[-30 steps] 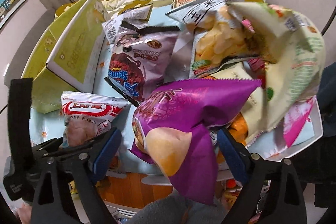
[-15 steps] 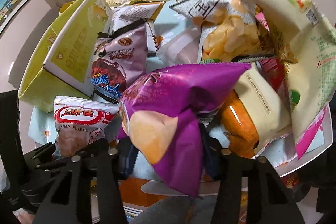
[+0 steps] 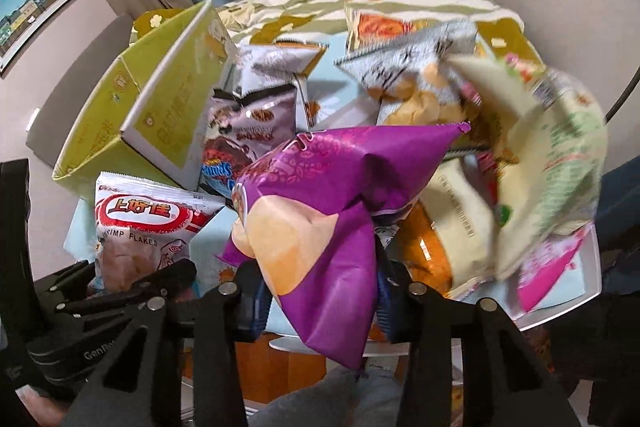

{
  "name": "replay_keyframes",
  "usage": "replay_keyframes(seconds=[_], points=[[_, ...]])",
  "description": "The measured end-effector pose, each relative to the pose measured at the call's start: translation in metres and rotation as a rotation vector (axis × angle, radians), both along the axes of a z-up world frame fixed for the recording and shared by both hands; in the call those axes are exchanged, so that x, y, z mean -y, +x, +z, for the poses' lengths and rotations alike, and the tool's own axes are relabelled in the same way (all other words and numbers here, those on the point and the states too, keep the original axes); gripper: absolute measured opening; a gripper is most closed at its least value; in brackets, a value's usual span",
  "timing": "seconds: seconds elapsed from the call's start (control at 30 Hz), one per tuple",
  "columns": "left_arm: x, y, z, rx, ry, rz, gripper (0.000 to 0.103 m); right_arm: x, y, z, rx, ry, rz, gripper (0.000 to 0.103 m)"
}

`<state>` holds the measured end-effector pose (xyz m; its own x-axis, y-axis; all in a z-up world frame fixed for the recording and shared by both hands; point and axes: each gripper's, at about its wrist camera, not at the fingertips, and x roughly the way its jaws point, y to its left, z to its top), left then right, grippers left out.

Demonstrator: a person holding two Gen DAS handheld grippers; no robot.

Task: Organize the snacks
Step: 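Lift both held bags and carry them over the yellow-green box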

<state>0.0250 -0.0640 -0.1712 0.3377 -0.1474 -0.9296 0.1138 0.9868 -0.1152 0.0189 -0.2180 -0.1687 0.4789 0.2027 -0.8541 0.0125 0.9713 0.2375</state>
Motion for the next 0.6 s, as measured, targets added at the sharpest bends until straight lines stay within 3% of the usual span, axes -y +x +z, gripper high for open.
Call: replay_keyframes(seconds=[0.27, 0.6], points=[[-0.008, -0.005, 0.059, 0.14, -0.028, 0.03, 0.06, 0.01, -0.005, 0.05, 0.107, -0.017, 0.045, 0.039], [-0.041, 0.026, 0.122, 0.279, -0.006, 0.136, 0.06, -0.002, 0.034, 0.109, 0.25, -0.01, 0.201, 0.039]])
